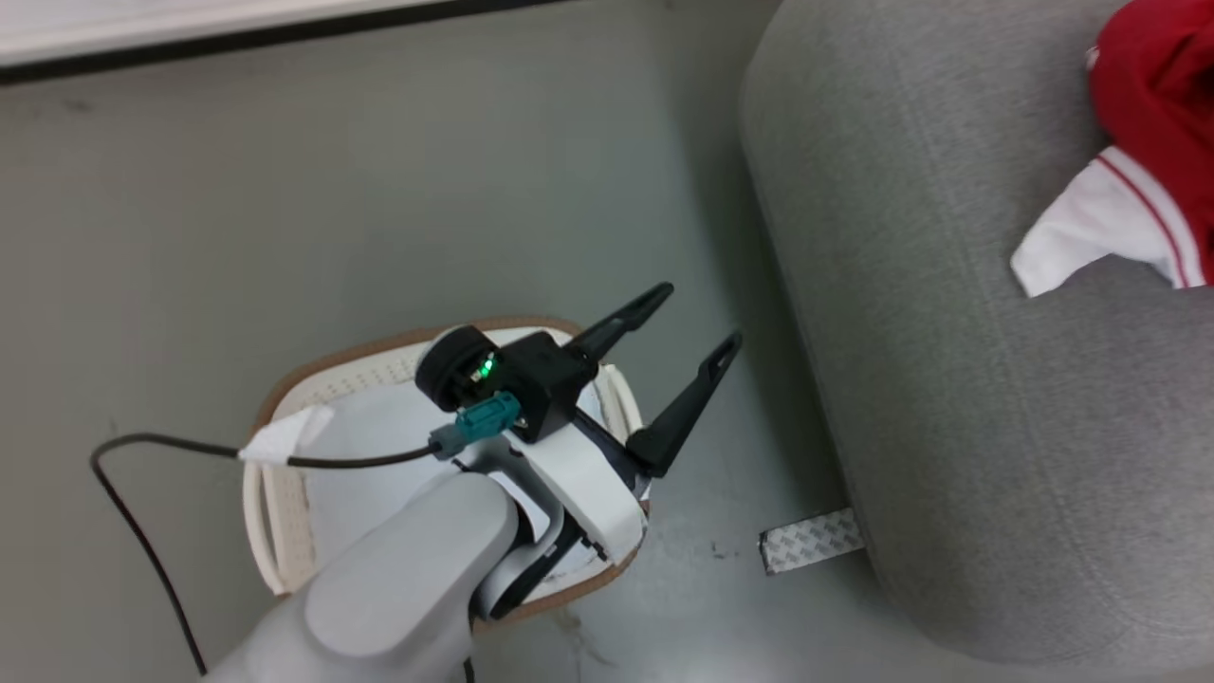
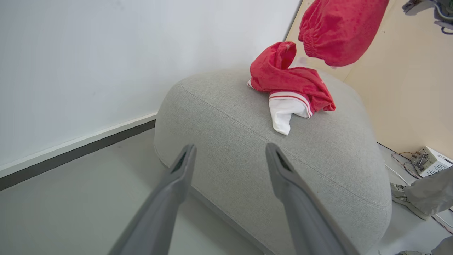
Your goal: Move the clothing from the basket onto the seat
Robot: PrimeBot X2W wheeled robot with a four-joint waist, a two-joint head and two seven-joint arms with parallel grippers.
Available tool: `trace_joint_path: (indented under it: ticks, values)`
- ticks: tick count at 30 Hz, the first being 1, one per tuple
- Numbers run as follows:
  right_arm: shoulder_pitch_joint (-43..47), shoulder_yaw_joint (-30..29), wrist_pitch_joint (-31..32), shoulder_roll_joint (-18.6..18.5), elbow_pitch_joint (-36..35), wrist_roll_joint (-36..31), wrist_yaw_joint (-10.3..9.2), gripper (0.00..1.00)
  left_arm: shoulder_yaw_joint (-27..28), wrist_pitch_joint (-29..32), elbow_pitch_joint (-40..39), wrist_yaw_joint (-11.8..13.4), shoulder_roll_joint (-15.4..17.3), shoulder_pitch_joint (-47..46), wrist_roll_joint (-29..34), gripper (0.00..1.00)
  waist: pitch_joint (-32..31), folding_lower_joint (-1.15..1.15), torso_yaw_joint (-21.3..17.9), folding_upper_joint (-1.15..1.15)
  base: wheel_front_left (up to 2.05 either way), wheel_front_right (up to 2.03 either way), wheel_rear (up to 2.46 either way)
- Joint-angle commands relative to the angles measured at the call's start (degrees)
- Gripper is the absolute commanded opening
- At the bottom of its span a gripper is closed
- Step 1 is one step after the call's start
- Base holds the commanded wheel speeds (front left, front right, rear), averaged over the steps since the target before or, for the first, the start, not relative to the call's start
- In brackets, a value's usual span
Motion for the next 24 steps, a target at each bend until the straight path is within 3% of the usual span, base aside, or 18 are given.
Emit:
trace_joint_path:
  ticks: [1, 5, 12, 19, 24]
  values:
    - [-2.62, 0.62, 0.09, -1.38, 2.53, -1.43, -0.13, 0.00, 0.59, -0.08, -0.63, 0.40, 0.75, -1.05, 0.68, 1.00, 3.55, -0.01, 2.62, 0.00, 0.00, 0.00, 0.00]
    - [-5.45, 6.34, 2.06, -4.71, 9.49, -7.05, -0.13, 0.00, 1.38, -0.37, -1.72, 1.00, 0.77, -2.37, 0.83, 1.00, 6.19, -0.01, 4.33, 0.00, 0.00, 0.00, 0.00]
    - [-8.44, 10.37, 4.54, -5.55, 20.03, -7.72, -0.13, 0.00, 2.93, -0.86, -2.67, 1.64, 1.93, -3.96, 0.97, 1.00, 9.13, -0.01, 5.89, 0.00, 0.00, 0.00, 0.00]
    - [-7.19, 18.93, 13.37, -4.72, 25.10, -0.45, -0.13, 0.00, 3.59, -1.34, -3.02, 2.05, 2.25, -3.97, 0.39, 1.00, 10.32, -0.01, 6.09, 0.00, 0.00, 0.00, 0.00]
    - [-7.05, 23.14, 13.64, -6.00, 24.61, 3.81, -0.13, 0.00, 3.96, -1.56, -2.76, 2.13, 2.46, -3.94, -0.09, 1.00, 9.21, -0.01, 5.52, 0.00, 0.00, 0.00, 0.00]
